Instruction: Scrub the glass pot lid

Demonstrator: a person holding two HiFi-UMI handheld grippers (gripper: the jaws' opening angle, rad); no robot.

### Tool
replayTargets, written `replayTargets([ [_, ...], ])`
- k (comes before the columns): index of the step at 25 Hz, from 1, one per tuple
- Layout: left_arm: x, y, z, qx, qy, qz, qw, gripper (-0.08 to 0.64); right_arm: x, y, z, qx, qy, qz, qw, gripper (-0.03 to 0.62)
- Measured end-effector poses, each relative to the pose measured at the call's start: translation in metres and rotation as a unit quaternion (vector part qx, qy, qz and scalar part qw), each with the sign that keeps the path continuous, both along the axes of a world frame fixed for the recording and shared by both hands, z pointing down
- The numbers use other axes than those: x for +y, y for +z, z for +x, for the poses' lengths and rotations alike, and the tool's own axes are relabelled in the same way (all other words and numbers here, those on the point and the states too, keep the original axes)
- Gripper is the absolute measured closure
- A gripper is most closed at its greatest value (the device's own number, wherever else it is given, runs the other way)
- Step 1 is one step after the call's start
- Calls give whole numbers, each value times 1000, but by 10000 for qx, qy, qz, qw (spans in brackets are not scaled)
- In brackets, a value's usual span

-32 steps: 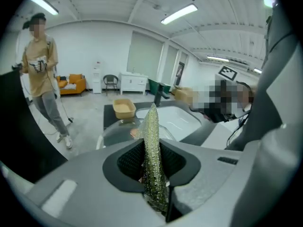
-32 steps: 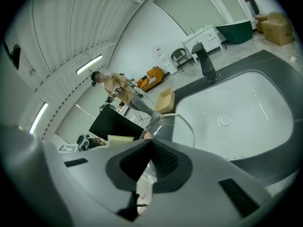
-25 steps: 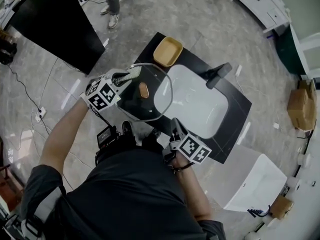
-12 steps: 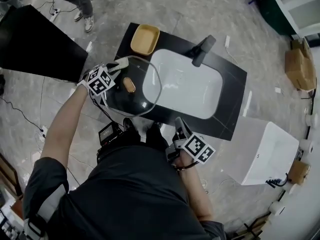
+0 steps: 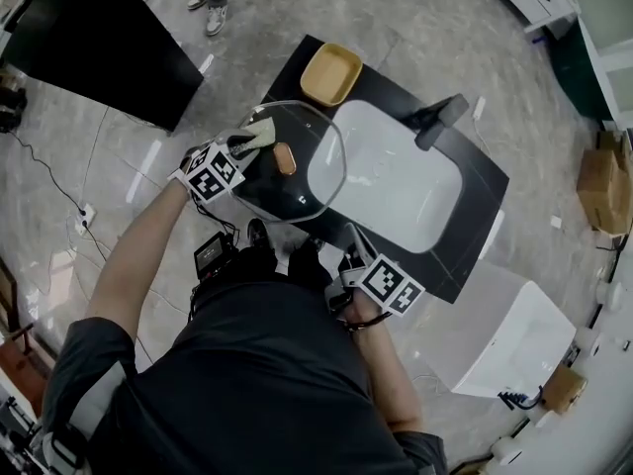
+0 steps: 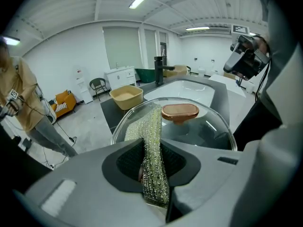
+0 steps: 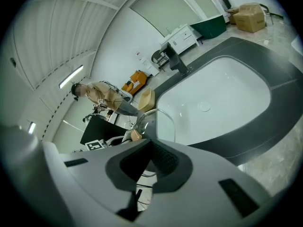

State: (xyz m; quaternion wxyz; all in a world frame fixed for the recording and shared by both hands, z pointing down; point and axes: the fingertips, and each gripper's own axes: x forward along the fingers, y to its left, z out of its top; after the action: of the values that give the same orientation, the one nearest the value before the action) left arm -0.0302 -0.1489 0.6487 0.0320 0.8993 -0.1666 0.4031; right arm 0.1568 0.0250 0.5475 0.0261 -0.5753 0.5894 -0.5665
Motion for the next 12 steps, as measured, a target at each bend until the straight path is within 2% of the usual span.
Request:
replayTargets([
  [6,44,-2,-12,287,-512,-303,9978,485,-14,0,-16,-56,-457,-7,9989,586],
  [12,85,-7,-4,596,-952,-536,9922,485,-19,0,-31,-143,-824,-14,9965,584],
])
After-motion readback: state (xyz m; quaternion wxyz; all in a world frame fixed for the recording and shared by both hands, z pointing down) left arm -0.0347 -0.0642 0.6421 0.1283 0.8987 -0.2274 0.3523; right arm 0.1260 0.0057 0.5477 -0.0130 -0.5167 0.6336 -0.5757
